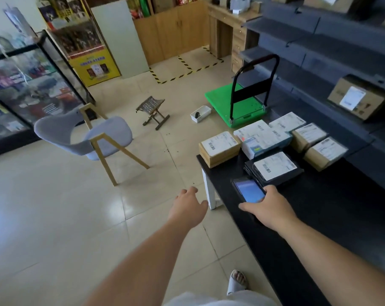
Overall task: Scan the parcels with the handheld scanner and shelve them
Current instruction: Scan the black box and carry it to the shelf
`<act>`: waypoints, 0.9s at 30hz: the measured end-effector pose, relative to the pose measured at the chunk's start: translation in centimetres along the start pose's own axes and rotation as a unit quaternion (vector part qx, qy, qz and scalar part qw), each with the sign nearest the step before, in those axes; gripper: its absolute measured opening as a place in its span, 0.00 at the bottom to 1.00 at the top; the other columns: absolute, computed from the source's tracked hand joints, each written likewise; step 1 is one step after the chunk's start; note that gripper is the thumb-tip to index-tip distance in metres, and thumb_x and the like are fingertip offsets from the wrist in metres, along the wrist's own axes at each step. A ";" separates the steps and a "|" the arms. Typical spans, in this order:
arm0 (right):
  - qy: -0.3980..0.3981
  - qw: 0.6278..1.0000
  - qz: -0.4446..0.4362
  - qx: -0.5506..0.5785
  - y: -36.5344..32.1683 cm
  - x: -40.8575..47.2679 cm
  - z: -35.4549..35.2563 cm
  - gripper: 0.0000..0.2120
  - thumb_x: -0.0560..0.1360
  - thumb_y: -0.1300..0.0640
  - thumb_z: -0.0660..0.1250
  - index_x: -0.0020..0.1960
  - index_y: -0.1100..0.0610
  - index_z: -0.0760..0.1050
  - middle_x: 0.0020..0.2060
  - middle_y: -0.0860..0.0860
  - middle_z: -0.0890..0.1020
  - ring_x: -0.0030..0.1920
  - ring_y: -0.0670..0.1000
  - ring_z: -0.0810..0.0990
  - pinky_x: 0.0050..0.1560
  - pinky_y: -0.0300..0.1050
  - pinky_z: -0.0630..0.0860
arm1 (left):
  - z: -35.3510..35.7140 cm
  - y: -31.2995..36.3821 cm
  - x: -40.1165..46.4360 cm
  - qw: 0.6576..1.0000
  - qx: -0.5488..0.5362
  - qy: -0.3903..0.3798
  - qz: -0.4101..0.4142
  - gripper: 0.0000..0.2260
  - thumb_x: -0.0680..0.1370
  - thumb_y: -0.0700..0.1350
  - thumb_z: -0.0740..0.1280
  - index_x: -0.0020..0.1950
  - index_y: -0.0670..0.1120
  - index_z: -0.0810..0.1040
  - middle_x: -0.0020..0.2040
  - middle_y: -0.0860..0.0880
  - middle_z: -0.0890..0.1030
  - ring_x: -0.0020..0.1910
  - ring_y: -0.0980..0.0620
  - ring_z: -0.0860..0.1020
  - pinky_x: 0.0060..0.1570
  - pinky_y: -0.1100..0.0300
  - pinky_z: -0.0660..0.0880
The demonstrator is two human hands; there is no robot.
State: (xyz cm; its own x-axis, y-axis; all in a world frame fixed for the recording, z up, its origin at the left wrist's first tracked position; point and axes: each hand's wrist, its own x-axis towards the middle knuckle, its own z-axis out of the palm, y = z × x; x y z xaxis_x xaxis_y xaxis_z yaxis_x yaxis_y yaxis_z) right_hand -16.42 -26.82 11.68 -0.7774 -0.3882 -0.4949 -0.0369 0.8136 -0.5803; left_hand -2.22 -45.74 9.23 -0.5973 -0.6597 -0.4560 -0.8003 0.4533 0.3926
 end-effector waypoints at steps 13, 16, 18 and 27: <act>0.051 0.979 0.157 0.122 5.6 6.5 -6.0 0.33 0.68 0.40 0.80 0.61 0.51 0.64 0.49 0.50 0.78 0.45 0.51 0.81 0.49 0.54 0.82 | 4.0 14.1 12.4 0.987 0.072 -0.103 0.098 0.29 0.81 0.58 0.66 0.81 0.53 0.65 0.76 0.47 0.69 0.71 0.43 0.73 0.67 0.45 0.76; 0.072 0.966 0.202 0.146 6.3 7.4 -6.4 0.36 0.69 0.41 0.79 0.67 0.53 0.65 0.48 0.50 0.79 0.45 0.51 0.82 0.43 0.50 0.81 | 5.2 15.9 15.2 0.980 0.092 -0.132 0.117 0.30 0.81 0.59 0.66 0.81 0.53 0.64 0.77 0.48 0.69 0.72 0.44 0.73 0.65 0.46 0.77; 0.087 0.954 0.233 0.168 6.5 8.0 -6.4 0.37 0.68 0.42 0.79 0.68 0.54 0.65 0.47 0.50 0.80 0.44 0.50 0.82 0.42 0.50 0.80 | 5.8 16.9 17.1 0.974 0.107 -0.154 0.130 0.31 0.81 0.59 0.66 0.81 0.53 0.63 0.77 0.48 0.69 0.71 0.45 0.74 0.62 0.50 0.77; 0.129 0.894 0.348 0.252 6.0 10.2 -4.5 0.43 0.67 0.40 0.79 0.73 0.55 0.64 0.50 0.51 0.80 0.45 0.52 0.82 0.39 0.48 0.77 | 7.9 19.6 24.8 0.966 0.107 -0.200 0.123 0.37 0.79 0.59 0.70 0.82 0.46 0.61 0.75 0.44 0.71 0.68 0.41 0.76 0.60 0.47 0.78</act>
State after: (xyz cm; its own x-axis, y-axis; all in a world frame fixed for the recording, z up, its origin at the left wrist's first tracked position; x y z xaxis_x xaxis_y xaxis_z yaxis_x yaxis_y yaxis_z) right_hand -27.37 -23.98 6.05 -0.6230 0.3011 -0.7220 0.7489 0.4962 -0.4393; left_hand -33.19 -48.50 -0.66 -0.7093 -0.2509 -0.6587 -0.5983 0.7085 0.3744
